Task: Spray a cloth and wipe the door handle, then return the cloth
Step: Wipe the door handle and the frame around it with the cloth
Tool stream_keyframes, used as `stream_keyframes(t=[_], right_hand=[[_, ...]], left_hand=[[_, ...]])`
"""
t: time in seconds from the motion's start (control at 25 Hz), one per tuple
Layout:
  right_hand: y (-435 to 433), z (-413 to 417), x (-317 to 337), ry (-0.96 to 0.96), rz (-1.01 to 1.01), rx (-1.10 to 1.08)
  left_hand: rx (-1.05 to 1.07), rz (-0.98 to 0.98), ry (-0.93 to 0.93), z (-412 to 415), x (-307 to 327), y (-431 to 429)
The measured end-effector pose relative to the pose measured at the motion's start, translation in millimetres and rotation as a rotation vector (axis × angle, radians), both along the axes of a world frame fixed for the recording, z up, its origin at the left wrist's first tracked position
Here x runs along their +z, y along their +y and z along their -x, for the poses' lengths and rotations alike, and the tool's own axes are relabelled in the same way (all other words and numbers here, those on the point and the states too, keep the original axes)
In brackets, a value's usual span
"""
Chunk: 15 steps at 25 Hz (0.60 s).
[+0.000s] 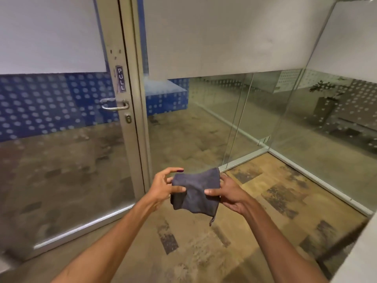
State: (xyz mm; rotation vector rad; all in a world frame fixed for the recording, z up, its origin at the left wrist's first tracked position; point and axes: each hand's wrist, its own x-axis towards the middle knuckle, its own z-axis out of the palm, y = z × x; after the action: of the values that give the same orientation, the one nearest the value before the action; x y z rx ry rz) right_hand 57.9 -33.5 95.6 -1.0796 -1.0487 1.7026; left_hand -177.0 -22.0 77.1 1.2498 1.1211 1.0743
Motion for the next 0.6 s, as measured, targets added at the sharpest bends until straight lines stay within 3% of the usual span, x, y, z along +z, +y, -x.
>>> stream_keyframes(t=[0.16, 0.24, 0.36, 0.44, 0.48, 0.6], right_hand=[[28, 48, -1, -0.332, -0.183, 0.043], [45, 69, -2, -0.441, -0.306, 0.105], [75, 97, -1, -0.622, -0.521, 0.119], [99, 111, -1, -0.683, -0.624, 0.104], [113, 117, 0, -0.692, -0.652, 0.09], [156, 136, 7, -0.544, -0.604, 0.09]], left_hand=[[0.196, -0.087, 0.162, 50, 7, 6], [0.209, -0.186, 0.352, 72, 14, 12], [0.164, -0.369, 0.785, 104, 20, 30], [0.142, -0.385, 0.929, 125, 24, 48], [0.129, -0.377, 0.9, 135, 26, 58], [0.078, -0.197, 0.487, 158, 36, 81]])
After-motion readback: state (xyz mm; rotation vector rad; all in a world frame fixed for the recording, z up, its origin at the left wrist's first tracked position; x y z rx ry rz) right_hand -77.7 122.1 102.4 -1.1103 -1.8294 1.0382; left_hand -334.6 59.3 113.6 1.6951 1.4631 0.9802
